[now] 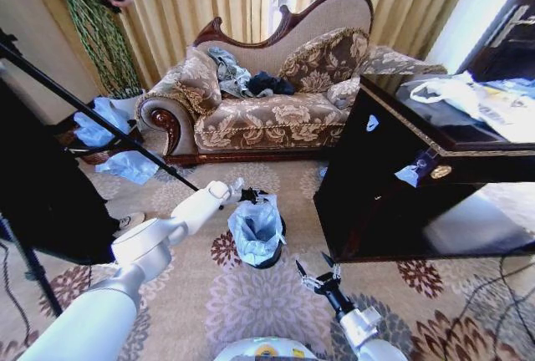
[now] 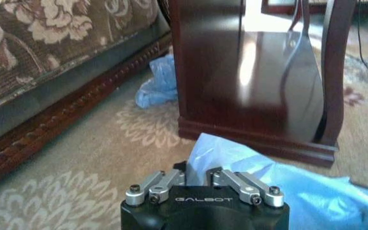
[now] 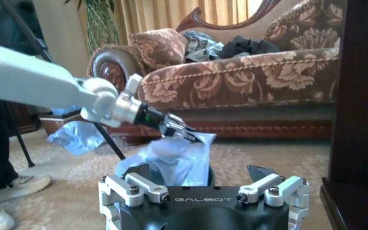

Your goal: Place a garbage bag over the trash bin.

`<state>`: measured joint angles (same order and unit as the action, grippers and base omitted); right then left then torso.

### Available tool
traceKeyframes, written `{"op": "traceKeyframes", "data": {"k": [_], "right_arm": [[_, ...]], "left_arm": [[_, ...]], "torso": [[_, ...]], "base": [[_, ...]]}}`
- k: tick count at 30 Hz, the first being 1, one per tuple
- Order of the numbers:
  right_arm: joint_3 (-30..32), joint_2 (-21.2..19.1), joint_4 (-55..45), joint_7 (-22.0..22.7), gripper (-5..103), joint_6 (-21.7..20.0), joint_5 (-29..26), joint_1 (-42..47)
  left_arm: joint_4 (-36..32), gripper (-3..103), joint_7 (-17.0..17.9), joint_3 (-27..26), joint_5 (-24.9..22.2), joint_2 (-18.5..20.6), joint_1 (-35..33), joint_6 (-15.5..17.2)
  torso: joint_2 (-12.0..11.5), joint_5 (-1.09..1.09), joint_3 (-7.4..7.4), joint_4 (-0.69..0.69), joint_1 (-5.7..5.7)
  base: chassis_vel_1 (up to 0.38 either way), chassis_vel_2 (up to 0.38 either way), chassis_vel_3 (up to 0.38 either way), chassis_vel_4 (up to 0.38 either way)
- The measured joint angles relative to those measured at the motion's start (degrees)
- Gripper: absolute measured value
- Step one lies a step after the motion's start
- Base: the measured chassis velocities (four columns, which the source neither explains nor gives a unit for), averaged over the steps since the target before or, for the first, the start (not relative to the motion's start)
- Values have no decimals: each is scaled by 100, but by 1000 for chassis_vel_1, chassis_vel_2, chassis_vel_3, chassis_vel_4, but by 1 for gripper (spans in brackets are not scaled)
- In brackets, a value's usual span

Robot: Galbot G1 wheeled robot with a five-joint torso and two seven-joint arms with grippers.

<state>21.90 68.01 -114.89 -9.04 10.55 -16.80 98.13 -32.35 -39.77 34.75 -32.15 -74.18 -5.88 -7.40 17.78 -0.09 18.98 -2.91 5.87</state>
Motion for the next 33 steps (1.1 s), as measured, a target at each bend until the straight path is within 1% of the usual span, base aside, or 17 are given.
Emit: {"op": "traceKeyframes", "data": {"k": [1, 2, 5, 7, 10, 14, 16, 20, 21, 23, 26, 27, 29, 31, 32, 33], "right_arm": [[-26, 0, -57, -9, 100, 0, 0, 19], [-26, 0, -57, -9, 100, 0, 0, 19], [-128, -1, -228, -57, 100, -2, 1, 37], [-162, -3, -265, -85, 100, -2, 0, 23], [-281, -18, -306, -158, 100, -12, -5, -96], [-368, -33, -300, -195, 100, -40, -15, -211], [-492, -59, -233, -207, 100, -126, -56, -478], [-568, -66, -119, -235, 100, -170, -56, -770], [-596, -72, -60, -266, 100, -194, -56, -886], [-602, -77, -30, -300, 100, -202, -57, -931], [-649, -78, 41, -368, 100, -223, -62, -1020], [-649, -78, 41, -368, 100, -223, -62, -1020], [-700, -62, 67, -391, 100, -223, -50, -1038], [-716, -57, 72, -422, 100, -214, -36, -997], [-716, -57, 72, -422, 100, -214, -36, -997], [-711, -56, 71, -432, 100, -207, -34, -962]], "left_arm": [[-60, 19, 49, -4, -95, 6, -39, 1], [-60, 19, 49, -4, -95, 6, -39, 1], [-156, 3, 159, -36, -335, -14, -100, 33], [-138, 3, 181, -54, -384, -45, -108, 42], [34, 0, 279, -154, -508, -212, -126, 56], [148, 0, 325, -224, -593, -337, -136, 79], [199, 0, 383, -258, -818, -477, -147, 174], [334, 0, 452, -310, -963, -653, -164, 237], [373, 0, 522, -335, -1062, -761, -188, 293], [395, 0, 568, -363, -1103, -829, -206, 334], [514, 0, 672, -433, -1148, -1033, -227, 422], [514, 0, 672, -433, -1148, -1033, -227, 422], [553, 0, 820, -449, -1232, -1126, -243, 550], [454, 0, 1085, -451, -1295, -1117, -264, 830], [454, 0, 1085, -451, -1295, -1117, -264, 830], [365, 0, 1192, -450, -1311, -1078, -268, 992]], "torso": [[0, 0, 0, 1, 0], [0, 0, 0, 1, 0], [0, 0, 0, 0, 0], [0, 0, 0, 1, 0], [0, 1, 0, 1, 0], [0, 0, 0, 0, 0], [0, 0, 0, 0, 0], [0, 2, 0, 1, 0], [0, 1, 0, 1, 0], [0, 0, 0, 0, 0], [0, 1, 0, 0, 0], [0, 1, 0, 0, 0], [0, 1, 0, 0, 0], [0, 1, 0, 0, 0], [0, 1, 0, 0, 0], [0, 0, 0, 0, 0]], "base": [[0, 0, 0, 0], [0, 0, 0, 0], [0, 0, 0, 0], [0, 0, 0, 0], [0, 0, 0, 0], [0, 0, 0, 0], [0, 0, 0, 0], [0, 0, 0, 0], [0, 0, 0, 0], [0, 0, 0, 0], [0, 0, 0, 0], [0, 0, 0, 0], [0, 0, 0, 0], [0, 0, 0, 0], [0, 0, 0, 0], [0, 0, 0, 0]]}}
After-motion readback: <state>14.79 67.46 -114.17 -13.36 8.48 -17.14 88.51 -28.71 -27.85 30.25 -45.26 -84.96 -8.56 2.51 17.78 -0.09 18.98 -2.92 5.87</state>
